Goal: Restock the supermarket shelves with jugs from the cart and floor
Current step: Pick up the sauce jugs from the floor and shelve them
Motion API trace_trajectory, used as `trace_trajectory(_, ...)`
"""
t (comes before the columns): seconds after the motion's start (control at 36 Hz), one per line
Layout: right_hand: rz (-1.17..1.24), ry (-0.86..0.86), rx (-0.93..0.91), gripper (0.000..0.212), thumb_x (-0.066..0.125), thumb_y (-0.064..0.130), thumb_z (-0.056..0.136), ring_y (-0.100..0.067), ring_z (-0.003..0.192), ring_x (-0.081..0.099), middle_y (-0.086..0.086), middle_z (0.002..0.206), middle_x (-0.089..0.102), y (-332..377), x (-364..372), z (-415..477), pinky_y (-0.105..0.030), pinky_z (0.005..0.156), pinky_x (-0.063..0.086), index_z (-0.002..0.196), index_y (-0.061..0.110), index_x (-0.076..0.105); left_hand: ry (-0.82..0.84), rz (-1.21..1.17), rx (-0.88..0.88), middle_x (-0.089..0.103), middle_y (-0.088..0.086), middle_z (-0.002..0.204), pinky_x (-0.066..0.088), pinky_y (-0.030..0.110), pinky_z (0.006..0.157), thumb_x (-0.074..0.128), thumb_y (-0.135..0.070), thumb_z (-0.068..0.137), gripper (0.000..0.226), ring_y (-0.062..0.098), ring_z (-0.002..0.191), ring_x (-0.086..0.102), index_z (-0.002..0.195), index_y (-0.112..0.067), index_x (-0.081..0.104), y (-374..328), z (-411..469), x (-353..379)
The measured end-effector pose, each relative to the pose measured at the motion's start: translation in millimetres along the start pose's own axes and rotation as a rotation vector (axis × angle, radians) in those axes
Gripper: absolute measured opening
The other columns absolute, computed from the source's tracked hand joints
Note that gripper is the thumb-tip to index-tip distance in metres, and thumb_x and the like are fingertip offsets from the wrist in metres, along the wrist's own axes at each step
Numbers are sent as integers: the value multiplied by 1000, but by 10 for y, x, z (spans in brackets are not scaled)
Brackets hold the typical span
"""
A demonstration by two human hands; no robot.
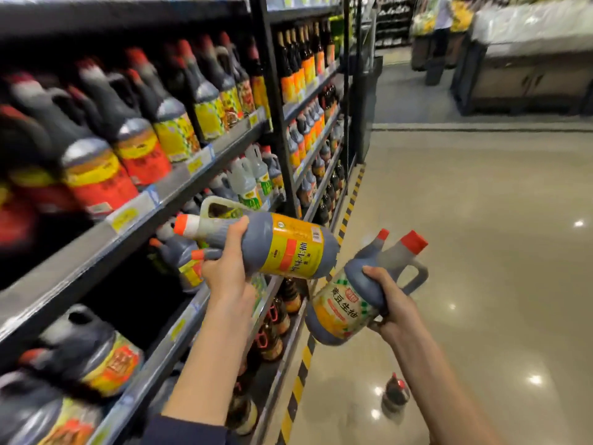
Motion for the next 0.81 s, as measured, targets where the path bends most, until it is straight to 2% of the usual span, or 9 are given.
trace_trajectory(0.08, -29, 75, 22, 47, 76, 23, 72, -23, 85, 63, -12, 105, 68, -90, 260, -227, -33, 61, 46, 112, 7, 58, -25, -49, 36, 65, 11, 114, 57, 38, 74, 80, -21, 70, 67, 22, 90, 69, 123, 2, 47, -401, -124, -228)
trace_trajectory(0.19, -63, 230, 62, 19, 71, 21, 78, -21, 74, 61, -8, 86, 67, -221, 659, -522, -33, 58, 45, 90, 11, 59, -20, -113, 88, 68, 5, 93, 53, 24, 48, 76, -16, 75, 51, 9, 61, 68, 115, 1, 50, -894, -237, -517)
trace_trajectory(0.33, -64, 425, 243, 20, 66, 30, 82, -27, 74, 60, -7, 56, 70, -475, 1165, -827, -38, 63, 45, 83, 11, 60, -86, -164, 162, 66, 10, 111, 59, 34, 66, 78, -23, 73, 68, 20, 87, 70, 128, 0, 44, -1429, -271, -871)
trace_trajectory(0.39, -85, 493, 297, 23, 66, 33, 81, -27, 76, 60, -8, 56, 70, -578, 1360, -916, -38, 64, 46, 85, 11, 62, -137, -192, 203, 66, 10, 109, 59, 39, 74, 77, -23, 74, 63, 22, 90, 69, 124, -2, 44, -1614, -274, -1018)
trace_trajectory(0.5, -144, 580, 339, 30, 69, 36, 77, -26, 70, 63, -8, 64, 71, -735, 1703, -1041, -31, 50, 50, 96, 13, 63, -203, -216, 285, 69, 11, 105, 58, 44, 78, 76, -24, 75, 48, 22, 87, 70, 113, -5, 54, -1924, -293, -1317)
trace_trajectory(0.58, -145, 686, 376, 20, 66, 32, 79, -24, 53, 66, -7, 59, 70, -811, 1962, -1148, -32, 51, 52, 84, 13, 64, -261, -251, 319, 68, 10, 107, 57, 47, 82, 75, -28, 75, 49, 23, 91, 70, 115, -9, 53, -2088, -282, -1570)
trace_trajectory(0.64, -169, 756, 404, 22, 65, 33, 80, -22, 47, 66, -8, 60, 70, -856, 2126, -1232, -33, 49, 55, 84, 12, 65, -291, -290, 339, 68, 10, 108, 57, 47, 82, 74, -28, 77, 32, 23, 92, 69, 98, -16, 53, -2177, -305, -1716)
trace_trajectory(0.69, -198, 805, 416, 27, 66, 36, 78, -24, 51, 67, -9, 64, 71, -911, 2270, -1287, -36, 58, 55, 91, 13, 65, -337, -316, 382, 68, 9, 107, 57, 44, 81, 72, -28, 79, 27, 22, 92, 69, 89, -20, 48, -2260, -342, -1854)
trace_trajectory(0.81, -257, 884, 450, 26, 66, 36, 78, -24, 56, 67, -8, 64, 71, -997, 2505, -1394, -35, 52, 54, 89, 13, 65, -439, -330, 460, 67, 9, 105, 58, 41, 79, 73, -26, 79, 37, 21, 90, 69, 102, -13, 47, -2432, -435, -2128)
Point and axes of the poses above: each hand's wrist, its own z-axis towards the middle knuckle, its own x-axis out of the palm, y = z × x, the point moved 4 cm from there along z, towards the middle knuckle
